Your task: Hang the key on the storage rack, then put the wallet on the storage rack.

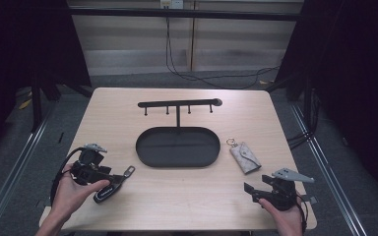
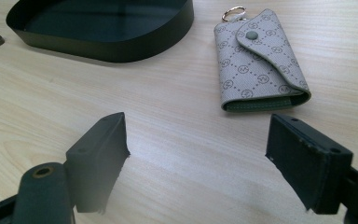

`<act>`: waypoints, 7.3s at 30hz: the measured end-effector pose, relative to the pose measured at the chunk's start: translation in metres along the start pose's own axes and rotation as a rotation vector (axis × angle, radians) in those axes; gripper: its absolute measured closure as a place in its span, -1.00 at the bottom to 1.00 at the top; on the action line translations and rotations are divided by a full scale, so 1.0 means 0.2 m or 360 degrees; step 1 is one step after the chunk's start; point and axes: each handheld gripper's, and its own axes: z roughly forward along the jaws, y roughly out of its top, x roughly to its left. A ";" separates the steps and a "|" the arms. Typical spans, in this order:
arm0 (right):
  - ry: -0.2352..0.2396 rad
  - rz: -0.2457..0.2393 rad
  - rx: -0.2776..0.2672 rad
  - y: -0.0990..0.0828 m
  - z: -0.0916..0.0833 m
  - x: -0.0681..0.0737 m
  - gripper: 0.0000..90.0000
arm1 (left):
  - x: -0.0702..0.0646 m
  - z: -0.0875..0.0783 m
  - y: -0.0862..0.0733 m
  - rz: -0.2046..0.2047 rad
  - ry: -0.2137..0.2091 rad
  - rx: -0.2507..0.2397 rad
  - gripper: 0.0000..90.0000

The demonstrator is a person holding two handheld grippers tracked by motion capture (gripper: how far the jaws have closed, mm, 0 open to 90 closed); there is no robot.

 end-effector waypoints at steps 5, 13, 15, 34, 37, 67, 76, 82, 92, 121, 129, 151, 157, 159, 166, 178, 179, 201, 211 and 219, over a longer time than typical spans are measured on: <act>-0.0001 -0.0005 0.0011 0.00 0.00 0.00 -0.55 | -0.01 0.02 0.06 0.0031 -0.0001 0.0064 0.15; 0.0004 -0.0005 0.0023 0.00 0.01 0.00 -0.54 | -0.03 0.06 0.15 0.0101 -0.0039 0.0150 0.17; 0.0009 -0.0010 0.0019 0.00 0.01 0.00 -0.54 | -0.03 0.07 0.17 0.0110 -0.0025 0.0164 0.21; 0.0014 -0.0022 0.0037 0.00 0.01 0.01 -0.54 | 0.02 0.23 0.26 0.0177 0.0065 0.0392 0.51; 0.0015 -0.0025 0.0038 0.00 0.01 0.01 -0.54 | 0.02 0.26 0.26 0.0191 0.0067 0.0417 0.51; 0.0015 -0.0026 0.0053 0.00 0.02 0.01 -0.54 | 0.02 0.39 0.27 0.0212 0.0164 0.0581 0.49; 0.0018 -0.0031 0.0071 0.00 0.03 0.01 -0.54 | 0.00 0.40 0.29 0.0233 0.0221 0.0618 0.51; 0.0017 -0.0041 0.0090 0.00 0.04 0.01 -0.54 | 0.00 0.41 0.31 0.0231 0.0222 0.0651 0.54; 0.0009 -0.0046 0.0098 0.00 0.04 0.01 -0.53 | 0.00 0.41 0.30 0.0214 0.0195 0.0628 0.57; 0.0000 -0.0022 0.0106 0.00 0.05 0.01 -0.53 | 0.02 0.17 0.30 0.0176 0.0063 0.0446 0.57; 0.0002 -0.0025 0.0101 0.00 0.04 0.01 -0.53 | 0.02 0.07 0.31 0.0193 0.0052 0.0392 0.57; 0.0006 -0.0025 0.0117 0.00 0.05 0.01 -0.54 | -0.01 -0.14 0.36 0.0226 0.0143 0.0365 0.57; 0.0010 -0.0018 0.0125 0.00 0.05 0.01 -0.55 | -0.01 -0.19 0.37 0.0229 0.0152 0.0379 0.57; 0.0011 -0.0014 0.0126 0.00 0.06 0.01 -0.55 | -0.02 -0.23 0.38 0.0243 0.0167 0.0366 0.57; 0.0016 -0.0002 0.0145 0.01 0.07 0.00 -0.55 | -0.05 -0.33 0.44 0.0275 0.0198 0.0345 0.57; 0.0045 -0.0037 0.0140 0.00 0.07 0.01 -0.55 | -0.12 -0.32 0.55 0.0303 0.0171 0.0371 0.57; 0.0048 -0.0039 0.0139 0.00 0.06 0.01 -0.55 | -0.12 -0.32 0.56 0.0311 0.0165 0.0389 0.57; 0.0070 -0.0056 0.0154 0.00 0.07 0.02 -0.58 | -0.20 -0.19 0.80 0.0297 0.0132 0.0407 0.57; 0.0090 -0.0071 0.0135 0.01 0.06 0.02 -0.66 | -0.17 -0.17 0.88 0.0232 0.0119 0.0425 0.57; 0.0088 -0.0069 0.0133 0.01 0.06 0.02 -0.66 | -0.15 -0.16 0.96 0.0194 0.0149 0.0444 0.57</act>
